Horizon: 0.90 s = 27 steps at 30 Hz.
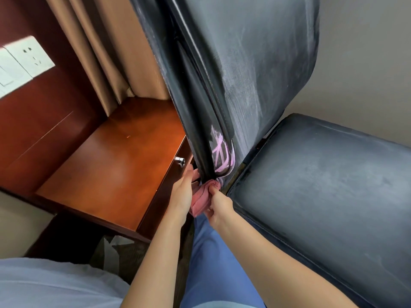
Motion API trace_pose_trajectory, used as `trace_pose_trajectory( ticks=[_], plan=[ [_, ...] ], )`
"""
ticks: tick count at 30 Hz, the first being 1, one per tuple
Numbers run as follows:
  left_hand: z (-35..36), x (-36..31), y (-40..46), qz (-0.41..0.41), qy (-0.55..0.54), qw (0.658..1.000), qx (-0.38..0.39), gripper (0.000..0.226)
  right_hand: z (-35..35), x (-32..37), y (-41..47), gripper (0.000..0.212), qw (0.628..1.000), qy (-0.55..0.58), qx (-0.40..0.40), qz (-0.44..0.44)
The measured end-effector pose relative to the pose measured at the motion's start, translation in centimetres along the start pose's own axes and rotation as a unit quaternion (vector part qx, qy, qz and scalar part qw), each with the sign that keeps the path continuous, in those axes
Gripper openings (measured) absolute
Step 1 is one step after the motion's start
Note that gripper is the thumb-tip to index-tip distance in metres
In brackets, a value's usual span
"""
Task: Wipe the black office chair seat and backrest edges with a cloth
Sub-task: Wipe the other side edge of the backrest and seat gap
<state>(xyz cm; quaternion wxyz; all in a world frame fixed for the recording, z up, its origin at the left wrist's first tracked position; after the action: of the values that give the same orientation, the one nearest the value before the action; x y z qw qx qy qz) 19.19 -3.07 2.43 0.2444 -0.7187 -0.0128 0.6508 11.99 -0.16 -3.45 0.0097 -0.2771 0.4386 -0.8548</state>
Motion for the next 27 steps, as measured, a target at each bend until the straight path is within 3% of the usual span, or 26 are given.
trace_pose_trajectory(
  ticks=[5,8,12,14,16,18,21,23,25,27],
  plan=[
    [0.4,0.5,-0.5,0.023,0.001,1.000,-0.003,0.036,-1.2,-0.2,0.1,0.034,0.997,-0.068,-0.048,0.007],
    [0.6,1.5,0.1,-0.001,-0.020,1.000,0.009,0.042,-1.7,-0.3,0.1,0.037,0.994,-0.037,-0.103,0.017],
    [0.6,3.0,1.0,-0.029,-0.034,0.999,0.030,0.037,-1.1,-1.2,1.7,0.027,0.984,-0.122,-0.109,-0.065],
    [0.7,3.3,1.4,-0.029,-0.063,0.997,0.036,0.032,-0.5,-1.5,2.7,0.035,0.980,-0.125,-0.121,-0.091],
    [0.7,3.9,2.0,-0.036,-0.091,0.995,0.028,0.029,0.1,-1.6,3.8,0.038,0.980,-0.103,-0.153,-0.077],
    [0.7,4.5,2.4,-0.043,-0.086,0.995,0.008,0.026,0.1,-1.6,4.5,0.028,0.982,-0.059,-0.177,-0.028],
    [0.5,4.9,2.6,-0.038,-0.062,0.997,0.013,0.029,0.0,-0.7,4.0,0.024,0.988,-0.093,-0.126,0.001],
    [0.3,5.0,2.8,-0.035,-0.055,0.998,0.021,0.031,-0.2,-0.8,3.8,0.017,0.989,-0.067,-0.133,0.010],
    [0.3,4.9,2.8,-0.033,-0.047,0.998,0.028,0.030,0.0,-1.5,3.6,0.027,0.983,-0.103,-0.153,-0.022],
    [0.5,4.8,2.6,-0.033,-0.051,0.998,0.027,0.028,-0.5,-2.3,3.5,0.025,0.953,-0.205,-0.187,-0.122]
  ],
)
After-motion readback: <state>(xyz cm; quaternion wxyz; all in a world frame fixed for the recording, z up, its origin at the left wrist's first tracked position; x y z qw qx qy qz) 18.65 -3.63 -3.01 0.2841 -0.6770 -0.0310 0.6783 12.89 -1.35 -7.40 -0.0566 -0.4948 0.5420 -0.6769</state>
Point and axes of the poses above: each hand's wrist, its own y-axis towards the middle knuckle, its own z-axis out of the palm, x = y × z, the point moved 1 cm from there along y, towards the middle knuckle, and after that the axes turned 4 degrees about x, right-handed, at the moved point
